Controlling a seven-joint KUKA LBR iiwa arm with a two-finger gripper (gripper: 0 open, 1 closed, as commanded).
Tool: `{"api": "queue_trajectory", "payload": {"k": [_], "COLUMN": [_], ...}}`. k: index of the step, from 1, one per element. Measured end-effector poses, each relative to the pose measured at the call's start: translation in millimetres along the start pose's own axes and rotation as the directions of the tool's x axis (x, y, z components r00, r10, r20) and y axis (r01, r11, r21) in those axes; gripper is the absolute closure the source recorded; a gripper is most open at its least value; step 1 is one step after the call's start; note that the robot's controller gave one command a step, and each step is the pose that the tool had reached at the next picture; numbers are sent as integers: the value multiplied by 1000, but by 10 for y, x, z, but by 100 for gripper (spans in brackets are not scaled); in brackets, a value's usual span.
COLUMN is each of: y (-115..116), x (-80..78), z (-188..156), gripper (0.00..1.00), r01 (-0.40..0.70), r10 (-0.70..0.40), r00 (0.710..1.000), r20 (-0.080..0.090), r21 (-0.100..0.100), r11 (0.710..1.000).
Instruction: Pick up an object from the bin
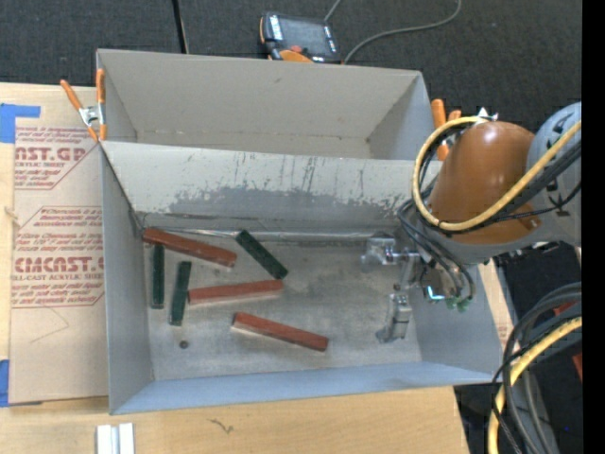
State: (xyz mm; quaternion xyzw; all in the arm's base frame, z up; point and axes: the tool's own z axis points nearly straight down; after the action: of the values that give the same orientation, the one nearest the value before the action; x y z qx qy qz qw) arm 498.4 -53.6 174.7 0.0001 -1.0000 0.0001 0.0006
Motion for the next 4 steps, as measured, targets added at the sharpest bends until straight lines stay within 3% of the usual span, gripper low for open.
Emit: {"api": "queue_trajectory", "payload": {"k": [1, 2, 3, 4], "y": [351, 780, 760, 683], "x": [59, 146, 177, 118], "z": [1084, 1032, 1049, -344], "gripper": [0, 0, 100, 100], "r01": [49, 68, 65, 93], "r10": [-49, -68, -65, -93], "r00": [999, 998, 998, 996], "r20": [-1, 15, 2, 11], "r21": [-2, -1, -1, 1], "r11": [999, 998, 998, 996]}}
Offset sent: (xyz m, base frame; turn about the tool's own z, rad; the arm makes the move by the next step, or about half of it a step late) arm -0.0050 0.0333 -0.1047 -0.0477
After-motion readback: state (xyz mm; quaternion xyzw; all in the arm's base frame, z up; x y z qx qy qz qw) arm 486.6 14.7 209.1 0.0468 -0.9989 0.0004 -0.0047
